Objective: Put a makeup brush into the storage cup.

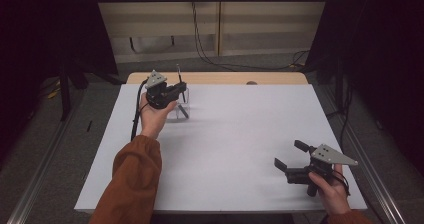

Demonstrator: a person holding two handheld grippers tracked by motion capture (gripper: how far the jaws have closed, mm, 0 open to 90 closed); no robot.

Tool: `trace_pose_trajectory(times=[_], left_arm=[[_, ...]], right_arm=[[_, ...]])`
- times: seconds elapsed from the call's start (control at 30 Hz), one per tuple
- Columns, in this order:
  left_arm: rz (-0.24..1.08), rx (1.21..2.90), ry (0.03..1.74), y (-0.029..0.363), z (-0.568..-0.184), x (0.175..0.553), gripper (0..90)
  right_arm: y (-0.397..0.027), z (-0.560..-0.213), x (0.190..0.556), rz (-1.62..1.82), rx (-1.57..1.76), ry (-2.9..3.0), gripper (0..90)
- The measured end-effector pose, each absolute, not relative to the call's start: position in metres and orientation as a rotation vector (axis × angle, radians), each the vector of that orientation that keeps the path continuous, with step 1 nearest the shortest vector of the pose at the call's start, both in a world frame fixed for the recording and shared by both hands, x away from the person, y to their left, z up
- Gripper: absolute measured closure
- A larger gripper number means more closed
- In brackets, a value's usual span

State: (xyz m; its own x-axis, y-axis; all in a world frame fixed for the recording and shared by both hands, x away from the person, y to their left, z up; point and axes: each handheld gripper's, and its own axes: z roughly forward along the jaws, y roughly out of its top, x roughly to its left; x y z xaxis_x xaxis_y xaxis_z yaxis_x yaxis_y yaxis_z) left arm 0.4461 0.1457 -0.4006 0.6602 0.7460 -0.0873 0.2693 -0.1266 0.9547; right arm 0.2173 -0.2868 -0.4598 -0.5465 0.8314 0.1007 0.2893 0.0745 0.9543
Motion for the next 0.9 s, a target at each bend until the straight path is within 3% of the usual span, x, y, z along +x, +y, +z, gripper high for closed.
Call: trace_pose_trajectory(times=[0.9], left_arm=[[0.435, 1.789, 0.88, 0.136, -0.427, 0.454, 85.4]], right_arm=[[-0.286, -0.46, 0.218, 1.48, 1.098, 1.893, 0.0]])
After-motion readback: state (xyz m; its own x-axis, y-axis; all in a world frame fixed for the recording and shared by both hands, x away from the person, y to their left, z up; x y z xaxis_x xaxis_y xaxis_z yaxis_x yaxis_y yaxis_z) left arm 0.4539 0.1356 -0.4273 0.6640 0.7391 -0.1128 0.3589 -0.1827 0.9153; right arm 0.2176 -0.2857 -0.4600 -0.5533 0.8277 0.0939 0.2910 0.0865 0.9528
